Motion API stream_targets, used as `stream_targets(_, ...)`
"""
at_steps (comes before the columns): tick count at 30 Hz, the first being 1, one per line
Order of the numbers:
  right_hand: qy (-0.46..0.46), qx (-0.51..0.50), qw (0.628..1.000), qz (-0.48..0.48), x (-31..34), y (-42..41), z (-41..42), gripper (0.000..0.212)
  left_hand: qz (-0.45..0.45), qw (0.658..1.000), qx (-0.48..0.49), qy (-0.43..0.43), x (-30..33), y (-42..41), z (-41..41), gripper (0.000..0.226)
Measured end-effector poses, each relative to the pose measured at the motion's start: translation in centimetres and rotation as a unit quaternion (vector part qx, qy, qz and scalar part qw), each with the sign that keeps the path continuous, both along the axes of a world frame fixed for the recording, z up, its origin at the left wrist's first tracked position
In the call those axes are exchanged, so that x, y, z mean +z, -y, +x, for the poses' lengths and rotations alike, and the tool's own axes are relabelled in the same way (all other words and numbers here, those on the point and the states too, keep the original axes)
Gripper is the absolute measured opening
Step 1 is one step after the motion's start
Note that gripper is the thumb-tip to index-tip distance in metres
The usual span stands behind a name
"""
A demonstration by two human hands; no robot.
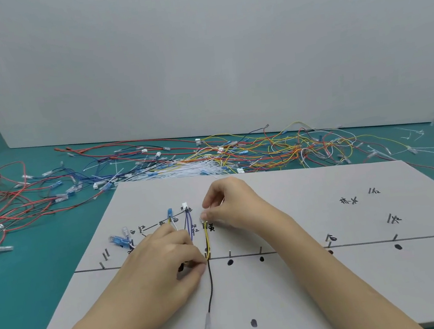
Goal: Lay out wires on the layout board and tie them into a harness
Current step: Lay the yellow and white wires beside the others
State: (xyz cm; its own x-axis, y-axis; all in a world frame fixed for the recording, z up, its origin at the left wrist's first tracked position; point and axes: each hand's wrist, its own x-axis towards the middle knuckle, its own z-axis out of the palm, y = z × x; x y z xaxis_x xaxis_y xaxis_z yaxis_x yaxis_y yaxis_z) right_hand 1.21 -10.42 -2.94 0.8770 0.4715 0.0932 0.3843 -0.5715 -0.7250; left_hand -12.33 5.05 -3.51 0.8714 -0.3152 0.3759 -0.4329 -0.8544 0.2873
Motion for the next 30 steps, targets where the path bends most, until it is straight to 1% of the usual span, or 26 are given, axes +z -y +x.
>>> stream_targets(4,0.008,0.003,1.0,-0.014,0.0,-0.1,-0.2,0.02,-0.049,0.998,0.005,-0.047,-0.1,-0.3,0.6,0.007)
stream_targets(10,0.012,0.007,1.0,-0.028,-0.3,0.0,-0.3,0.018,-0.076,0.996,0.003,-0.056,0.1,0.4,1.2,0.015)
stream_targets(15,0.02,0.006,0.999,-0.031,-0.5,0.0,-0.3,0.017,-0.122,0.988,0.022,-0.094,0.0,0.6,1.8,0.022)
stream_targets(16,0.02,0.006,0.999,-0.03,-0.5,0.1,-0.4,0.015,-0.117,0.987,0.028,-0.105,0.0,0.5,2.0,0.02)
stream_targets(20,0.016,0.013,0.999,-0.04,-0.3,0.3,-0.6,0.009,-0.047,0.989,0.059,-0.128,0.2,0.4,2.6,0.009)
stream_targets(24,0.011,0.026,0.998,-0.055,-0.1,0.5,-0.8,0.009,-0.021,0.988,0.038,-0.151,0.8,0.2,3.0,0.006)
stream_targets(25,0.01,0.028,0.998,-0.055,0.0,0.5,-0.8,0.008,-0.028,0.987,0.029,-0.156,1.0,0.1,3.2,0.006)
stream_targets(28,0.016,0.03,0.998,-0.055,0.0,0.6,-0.9,0.005,-0.09,0.984,0.018,-0.156,2.1,0.0,4.3,0.006)
stream_targets(30,0.023,0.028,0.998,-0.049,0.0,0.7,-0.9,0.006,-0.095,0.984,0.028,-0.147,2.7,-0.3,5.2,0.01)
